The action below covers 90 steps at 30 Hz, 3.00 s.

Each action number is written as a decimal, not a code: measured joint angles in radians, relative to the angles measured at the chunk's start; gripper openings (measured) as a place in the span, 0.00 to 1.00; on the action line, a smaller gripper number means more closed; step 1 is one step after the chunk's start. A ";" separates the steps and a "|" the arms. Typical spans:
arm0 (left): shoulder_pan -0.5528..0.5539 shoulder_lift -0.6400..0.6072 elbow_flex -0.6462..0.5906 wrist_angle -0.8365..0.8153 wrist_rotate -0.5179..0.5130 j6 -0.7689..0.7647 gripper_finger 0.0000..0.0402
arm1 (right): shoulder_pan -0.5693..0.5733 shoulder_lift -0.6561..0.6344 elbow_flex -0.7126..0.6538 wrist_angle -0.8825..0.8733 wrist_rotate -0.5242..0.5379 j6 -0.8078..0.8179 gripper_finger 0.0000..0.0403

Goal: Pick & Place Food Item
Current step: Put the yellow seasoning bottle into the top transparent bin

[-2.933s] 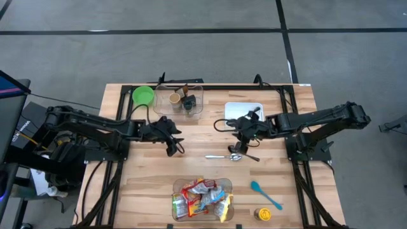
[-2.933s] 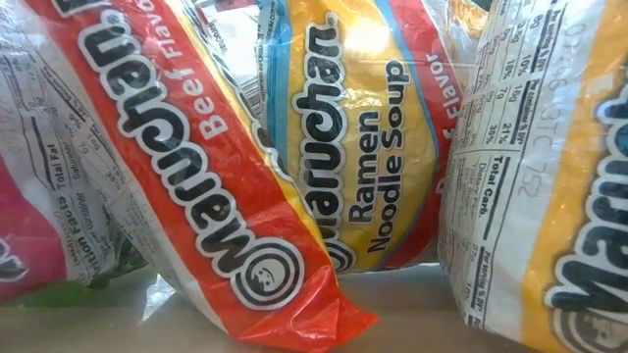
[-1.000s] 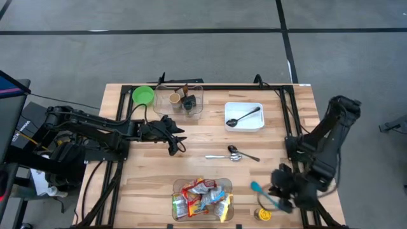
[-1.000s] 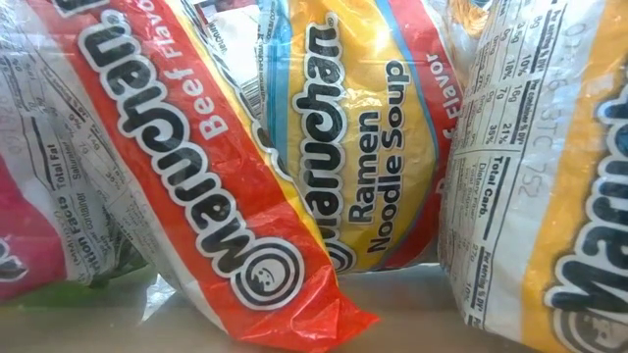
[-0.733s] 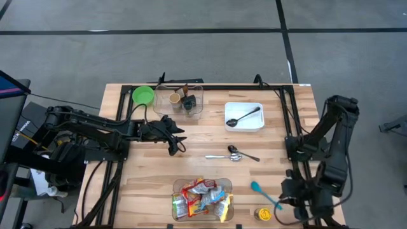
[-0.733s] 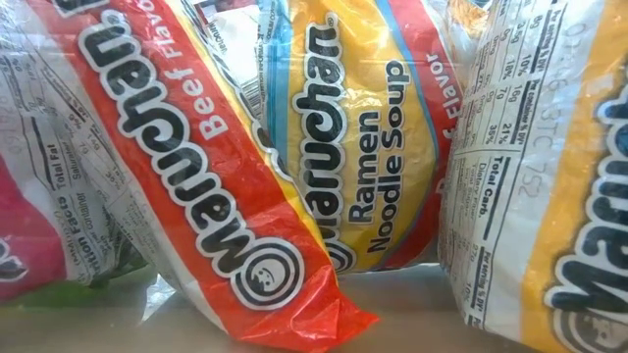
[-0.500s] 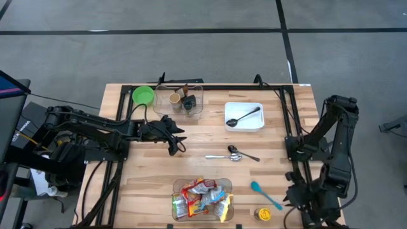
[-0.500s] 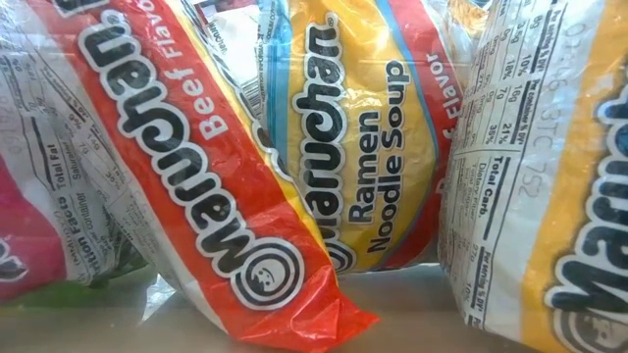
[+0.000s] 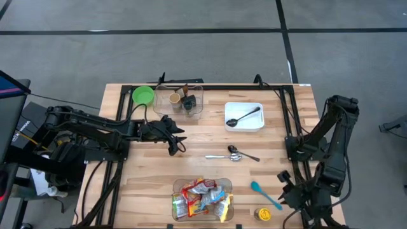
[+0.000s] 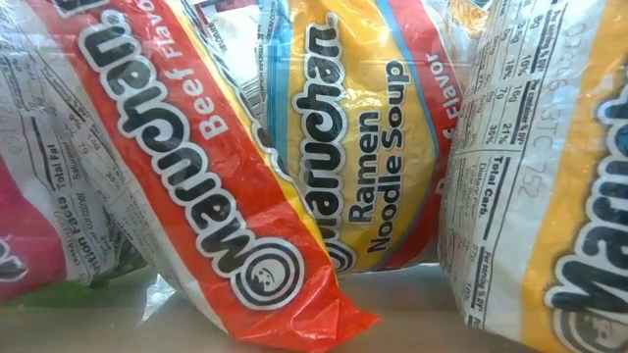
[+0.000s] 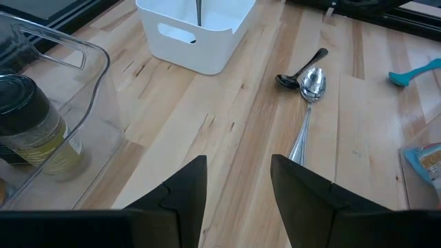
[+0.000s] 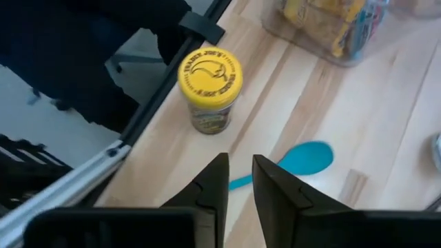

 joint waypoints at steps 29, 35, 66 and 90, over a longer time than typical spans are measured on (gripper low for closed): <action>0.000 0.000 0.000 0.074 0.000 0.000 0.38 | -0.109 0.000 -0.077 0.292 -0.001 -0.175 0.05; 0.000 0.000 0.000 0.102 0.000 0.000 0.38 | -0.146 0.000 -0.077 0.388 -0.001 -0.185 0.04; 0.000 0.000 0.000 0.131 0.000 0.000 0.38 | -0.290 -0.001 -0.115 0.228 -0.369 -0.581 0.10; 0.000 0.000 0.000 0.130 0.000 0.000 0.38 | -0.281 -0.001 -0.214 0.334 -0.344 -0.501 0.43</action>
